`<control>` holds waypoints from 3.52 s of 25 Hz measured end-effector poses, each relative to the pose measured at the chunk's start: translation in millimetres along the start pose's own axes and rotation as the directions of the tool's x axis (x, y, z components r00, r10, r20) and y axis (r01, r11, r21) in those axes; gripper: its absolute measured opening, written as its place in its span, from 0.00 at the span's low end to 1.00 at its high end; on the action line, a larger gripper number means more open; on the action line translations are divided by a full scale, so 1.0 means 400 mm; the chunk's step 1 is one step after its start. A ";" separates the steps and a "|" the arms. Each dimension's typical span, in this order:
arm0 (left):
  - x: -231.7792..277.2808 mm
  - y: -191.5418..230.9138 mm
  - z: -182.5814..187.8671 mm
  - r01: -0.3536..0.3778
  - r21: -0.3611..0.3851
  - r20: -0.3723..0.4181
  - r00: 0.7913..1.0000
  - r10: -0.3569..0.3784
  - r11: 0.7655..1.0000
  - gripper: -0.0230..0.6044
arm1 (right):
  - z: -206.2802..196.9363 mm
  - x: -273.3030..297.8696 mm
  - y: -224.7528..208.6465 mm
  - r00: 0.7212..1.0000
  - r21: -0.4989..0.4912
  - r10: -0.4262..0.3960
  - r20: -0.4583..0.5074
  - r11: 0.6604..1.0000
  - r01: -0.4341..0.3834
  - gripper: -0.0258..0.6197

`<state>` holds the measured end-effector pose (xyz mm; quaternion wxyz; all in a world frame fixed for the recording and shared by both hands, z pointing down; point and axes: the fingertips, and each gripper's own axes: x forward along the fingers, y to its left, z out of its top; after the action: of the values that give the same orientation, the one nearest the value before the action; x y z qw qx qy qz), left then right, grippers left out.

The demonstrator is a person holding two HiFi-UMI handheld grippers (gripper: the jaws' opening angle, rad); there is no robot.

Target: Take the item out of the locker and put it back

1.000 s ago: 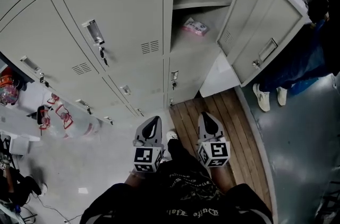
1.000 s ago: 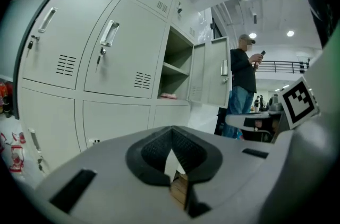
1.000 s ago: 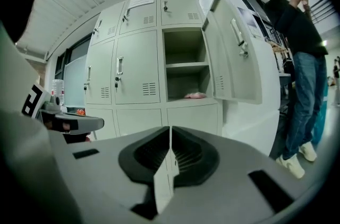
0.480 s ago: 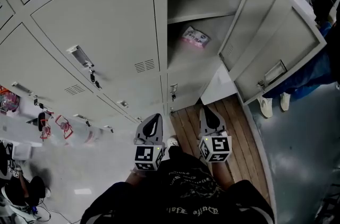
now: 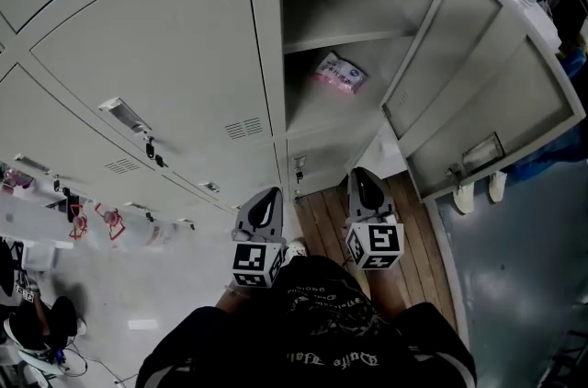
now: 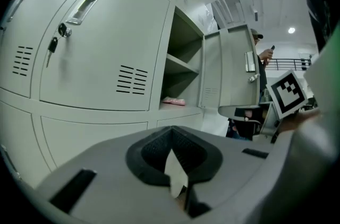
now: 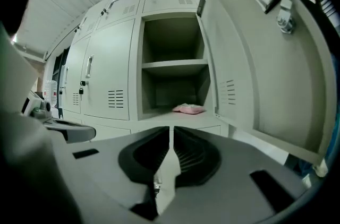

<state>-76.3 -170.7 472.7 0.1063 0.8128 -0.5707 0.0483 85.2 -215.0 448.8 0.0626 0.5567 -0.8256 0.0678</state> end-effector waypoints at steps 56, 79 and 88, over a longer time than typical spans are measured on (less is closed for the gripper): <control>0.058 0.115 -0.042 -0.210 -0.042 -0.039 0.977 0.208 0.977 0.05 | 0.070 0.510 -0.179 0.935 -0.173 -0.089 -0.343 0.984 0.030 0.29; 0.061 0.090 -0.050 -0.186 -0.045 -0.039 0.982 0.185 0.981 0.05 | 0.090 0.495 -0.195 0.960 -0.234 -0.130 -0.247 0.970 0.071 0.08; 0.063 0.082 -0.051 -0.176 -0.053 -0.035 0.984 0.174 0.983 0.05 | 0.149 0.449 -0.146 0.982 -0.261 -0.095 -0.164 0.964 0.050 0.08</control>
<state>-97.6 -199.9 501.4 0.1330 0.7554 -0.6394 0.0539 70.9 -411.1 424.7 0.2083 0.5657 -0.7978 0.0072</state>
